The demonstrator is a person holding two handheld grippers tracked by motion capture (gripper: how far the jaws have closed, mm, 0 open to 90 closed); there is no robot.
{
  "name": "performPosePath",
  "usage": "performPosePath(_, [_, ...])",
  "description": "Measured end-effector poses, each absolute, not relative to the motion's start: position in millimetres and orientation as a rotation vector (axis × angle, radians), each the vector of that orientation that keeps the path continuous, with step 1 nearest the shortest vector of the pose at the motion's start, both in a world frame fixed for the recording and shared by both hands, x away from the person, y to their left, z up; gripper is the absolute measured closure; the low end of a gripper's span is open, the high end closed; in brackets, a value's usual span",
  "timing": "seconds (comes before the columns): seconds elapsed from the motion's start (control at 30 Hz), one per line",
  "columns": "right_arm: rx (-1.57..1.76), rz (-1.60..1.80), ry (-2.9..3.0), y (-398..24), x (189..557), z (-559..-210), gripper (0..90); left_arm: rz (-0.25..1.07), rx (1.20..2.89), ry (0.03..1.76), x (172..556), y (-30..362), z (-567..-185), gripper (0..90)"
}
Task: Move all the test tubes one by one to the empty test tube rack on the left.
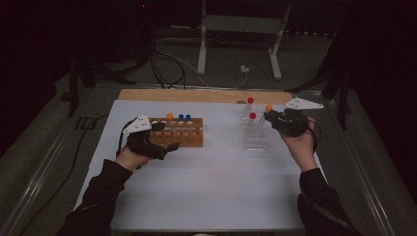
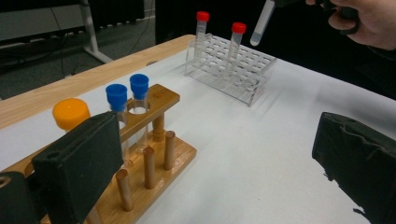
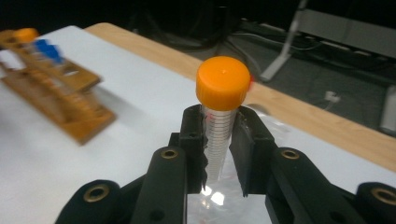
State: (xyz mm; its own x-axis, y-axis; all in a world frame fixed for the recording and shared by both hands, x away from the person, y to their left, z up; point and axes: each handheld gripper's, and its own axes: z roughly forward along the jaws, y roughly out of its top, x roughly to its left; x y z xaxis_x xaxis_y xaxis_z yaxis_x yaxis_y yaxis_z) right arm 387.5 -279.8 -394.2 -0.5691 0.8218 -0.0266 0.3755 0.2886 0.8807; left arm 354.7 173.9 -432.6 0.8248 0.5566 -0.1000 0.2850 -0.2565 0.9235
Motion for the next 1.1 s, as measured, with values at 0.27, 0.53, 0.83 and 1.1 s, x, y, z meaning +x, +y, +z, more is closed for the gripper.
performPosePath(0.27, [0.986,1.288,2.152,-255,366,-396,74.4,0.255,1.857,0.615,352,168,-429,2.6])
performPosePath(0.53, [0.907,1.323,2.244,-225,352,-407,74.4,0.228,1.877,0.556,344,153,-423,2.6])
performPosePath(0.83, [0.836,1.318,2.329,-196,344,-420,74.3,0.175,1.885,0.506,338,133,-415,2.8])
performPosePath(1.1, [0.773,1.321,2.395,-178,336,-430,74.3,0.158,1.894,0.467,335,116,-409,5.4])
